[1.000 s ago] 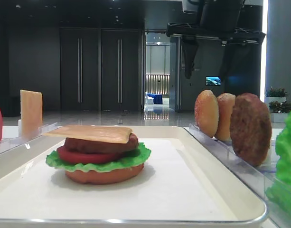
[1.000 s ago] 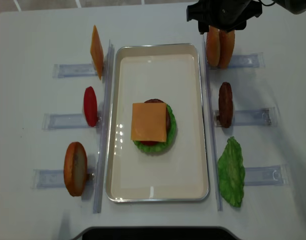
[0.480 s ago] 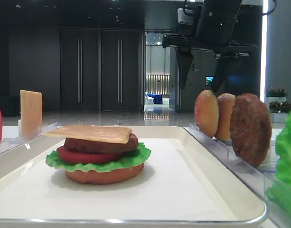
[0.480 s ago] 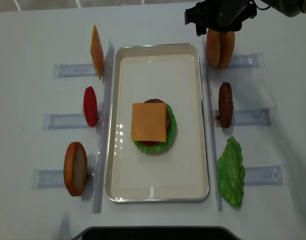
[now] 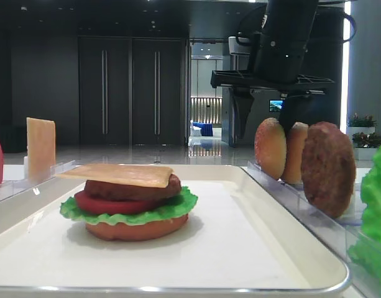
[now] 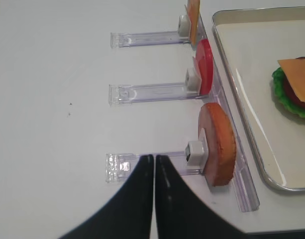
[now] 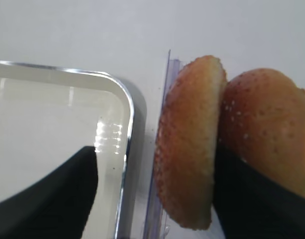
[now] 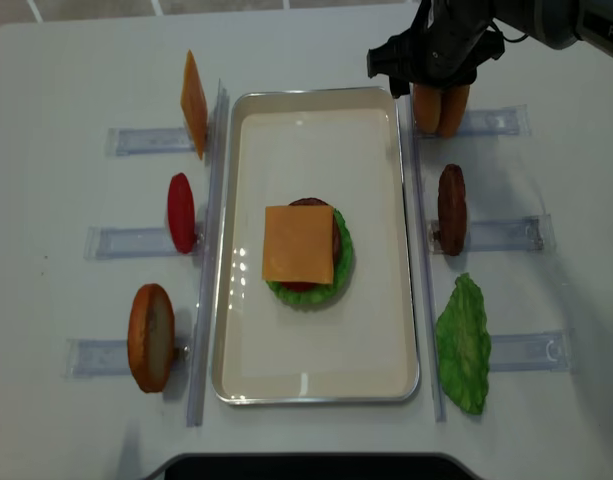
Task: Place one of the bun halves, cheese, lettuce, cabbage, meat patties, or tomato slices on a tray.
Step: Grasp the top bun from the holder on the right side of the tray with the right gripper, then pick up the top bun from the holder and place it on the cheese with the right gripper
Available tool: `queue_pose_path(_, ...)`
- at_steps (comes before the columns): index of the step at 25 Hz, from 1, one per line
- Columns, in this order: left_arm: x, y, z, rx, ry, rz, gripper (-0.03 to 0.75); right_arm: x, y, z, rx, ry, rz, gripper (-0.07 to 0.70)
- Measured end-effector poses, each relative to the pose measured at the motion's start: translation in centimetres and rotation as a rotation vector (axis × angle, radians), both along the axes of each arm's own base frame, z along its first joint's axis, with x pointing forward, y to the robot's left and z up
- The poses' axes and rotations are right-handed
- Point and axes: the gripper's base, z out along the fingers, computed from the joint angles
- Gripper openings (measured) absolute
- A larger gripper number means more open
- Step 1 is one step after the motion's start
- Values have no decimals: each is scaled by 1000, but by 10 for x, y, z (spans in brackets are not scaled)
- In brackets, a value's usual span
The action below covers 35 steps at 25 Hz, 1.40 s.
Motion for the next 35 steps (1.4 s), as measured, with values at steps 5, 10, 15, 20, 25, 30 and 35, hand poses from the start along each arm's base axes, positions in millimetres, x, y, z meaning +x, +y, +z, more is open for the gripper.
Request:
queue_pose_path(5, 0, 0, 0, 0, 0, 0, -7, 1, -2, -1, -25, -2, 9, 262)
queue_pose_path(10, 0, 0, 0, 0, 0, 0, -7, 1, -2, -1, -29, 0, 11, 179)
queue_pose_path(15, 0, 0, 0, 0, 0, 0, -7, 0, -3, 1, -31, 8, 9, 179)
queue_pose_path(20, 0, 0, 0, 0, 0, 0, -7, -6, -3, 12, -9, 19, 9, 179)
queue_pose_path(25, 0, 0, 0, 0, 0, 0, -7, -15, 0, 34, 36, 5, 8, 179)
queue_pose_path(30, 0, 0, 0, 0, 0, 0, -7, -22, 0, 49, 68, 8, 2, 179)
queue_pose_path(35, 0, 0, 0, 0, 0, 0, -7, -34, -5, 69, 66, 10, 6, 179)
